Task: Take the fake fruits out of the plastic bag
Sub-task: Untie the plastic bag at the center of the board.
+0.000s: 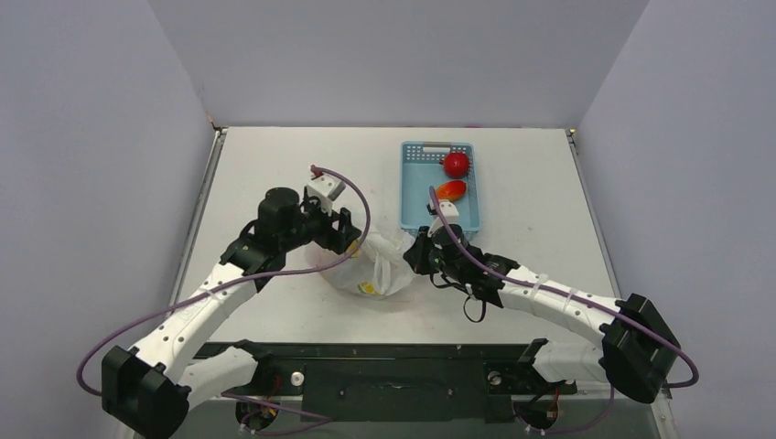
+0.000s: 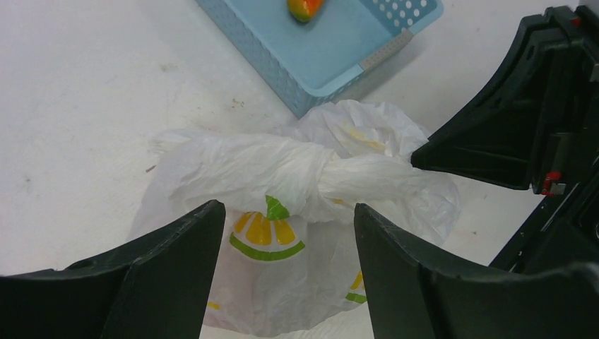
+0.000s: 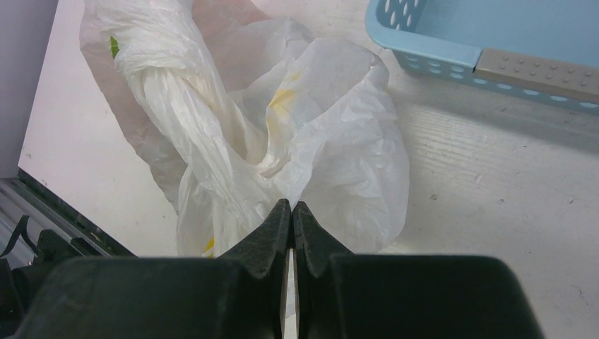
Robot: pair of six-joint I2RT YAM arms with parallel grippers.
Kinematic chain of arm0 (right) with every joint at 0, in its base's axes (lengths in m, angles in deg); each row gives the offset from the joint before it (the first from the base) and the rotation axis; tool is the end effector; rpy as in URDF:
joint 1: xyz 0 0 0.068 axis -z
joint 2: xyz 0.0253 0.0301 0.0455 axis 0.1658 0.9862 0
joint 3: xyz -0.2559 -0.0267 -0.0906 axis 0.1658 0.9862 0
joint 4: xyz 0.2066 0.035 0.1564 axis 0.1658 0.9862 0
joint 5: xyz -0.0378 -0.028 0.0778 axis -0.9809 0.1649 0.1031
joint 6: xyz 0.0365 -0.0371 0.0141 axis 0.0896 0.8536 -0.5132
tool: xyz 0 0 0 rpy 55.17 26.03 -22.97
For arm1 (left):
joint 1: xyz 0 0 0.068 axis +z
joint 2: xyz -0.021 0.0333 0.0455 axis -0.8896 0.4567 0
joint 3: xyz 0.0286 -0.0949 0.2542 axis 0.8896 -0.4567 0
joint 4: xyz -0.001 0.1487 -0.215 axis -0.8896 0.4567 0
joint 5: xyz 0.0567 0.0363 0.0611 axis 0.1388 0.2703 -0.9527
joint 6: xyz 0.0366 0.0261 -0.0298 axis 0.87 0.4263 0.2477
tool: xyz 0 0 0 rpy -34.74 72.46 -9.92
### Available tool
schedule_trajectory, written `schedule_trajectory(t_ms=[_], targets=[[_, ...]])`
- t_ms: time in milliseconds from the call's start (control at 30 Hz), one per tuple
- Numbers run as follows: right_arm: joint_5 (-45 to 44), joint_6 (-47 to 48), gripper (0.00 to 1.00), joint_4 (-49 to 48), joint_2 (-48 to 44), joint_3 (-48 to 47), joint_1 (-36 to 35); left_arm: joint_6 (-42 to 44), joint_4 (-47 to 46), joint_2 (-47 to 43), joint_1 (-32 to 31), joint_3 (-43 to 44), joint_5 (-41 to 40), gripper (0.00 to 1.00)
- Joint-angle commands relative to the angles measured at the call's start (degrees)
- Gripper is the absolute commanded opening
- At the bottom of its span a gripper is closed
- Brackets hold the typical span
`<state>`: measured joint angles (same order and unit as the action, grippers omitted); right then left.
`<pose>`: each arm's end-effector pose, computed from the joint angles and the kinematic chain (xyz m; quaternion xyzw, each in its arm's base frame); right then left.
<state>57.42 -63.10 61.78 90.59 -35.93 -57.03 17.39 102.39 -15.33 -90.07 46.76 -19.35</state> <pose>0.1809 0.1959 0.2327 -0.0566 0.8742 0.3226 0.3584 0.2050 -0.1166 0.3141 0.2467 0.7899 -0.2567 0.4994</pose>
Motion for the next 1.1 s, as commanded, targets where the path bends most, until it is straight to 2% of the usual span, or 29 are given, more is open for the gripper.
schedule_trajectory(t_ms=[0,133,233,333,633,800,867,967,1033,1067], targets=[[1.0,1.0,0.0,-1.5,0.3,-2.1,-1.1,1.7,0.3,4.2,-4.9,2.9,-4.7,0.65],[1.0,0.6,0.0,-2.6,0.0,-1.6,-2.0,2.6,2.7,8.1,-8.6,3.9,-10.9,0.61],[0.7,0.4,0.0,-3.5,0.1,-1.5,-2.7,2.2,5.3,12.0,-9.0,6.2,-15.0,0.58],[0.4,0.2,0.0,-3.5,0.2,-1.6,-3.7,2.1,5.7,13.4,-9.1,7.0,-15.5,0.56],[-2.5,0.7,0.0,-2.5,0.8,-2.7,-7.8,2.7,5.2,11.1,-9.1,6.2,-15.6,0.4],[-3.1,0.5,0.0,-2.4,1.1,-3.2,-8.6,2.9,5.9,12.1,-9.1,6.7,-15.6,0.4],[-3.2,0.5,0.0,-2.4,1.2,-3.5,-9.2,2.8,6.1,12.7,-9.1,7.0,-15.4,0.44],[-3.4,0.6,0.0,-2.4,1.8,-4.4,-9.7,2.6,6.2,13.2,-9.1,7.2,-14.2,0.46],[-3.4,0.4,0.0,-2.4,2.0,-4.8,-9.9,2.7,6.3,13.4,-9.1,7.3,-13.8,0.44],[-3.4,0.4,0.0,-2.4,2.1,-5.0,-10.1,2.7,6.3,13.5,-9.1,7.4,-13.6,0.4]])
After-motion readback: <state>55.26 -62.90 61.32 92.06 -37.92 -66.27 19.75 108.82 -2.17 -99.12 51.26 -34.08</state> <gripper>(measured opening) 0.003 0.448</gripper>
